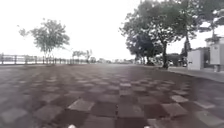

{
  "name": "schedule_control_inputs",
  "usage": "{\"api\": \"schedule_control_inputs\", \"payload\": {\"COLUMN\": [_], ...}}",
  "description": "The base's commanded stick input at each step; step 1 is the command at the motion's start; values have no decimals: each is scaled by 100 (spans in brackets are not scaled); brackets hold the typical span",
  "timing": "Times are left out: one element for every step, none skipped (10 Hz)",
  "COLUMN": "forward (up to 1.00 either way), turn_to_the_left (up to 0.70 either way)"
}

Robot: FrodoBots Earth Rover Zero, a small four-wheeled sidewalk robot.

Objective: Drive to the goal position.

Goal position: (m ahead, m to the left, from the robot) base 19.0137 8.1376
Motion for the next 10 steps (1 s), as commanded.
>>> {"api": "schedule_control_inputs", "payload": {"forward": [100, 100, 100, 100, 100, 100, 100, 100, 100, 100], "turn_to_the_left": [0, 0, 0, 0, 0, 0, 0, 0, 0, 0]}}
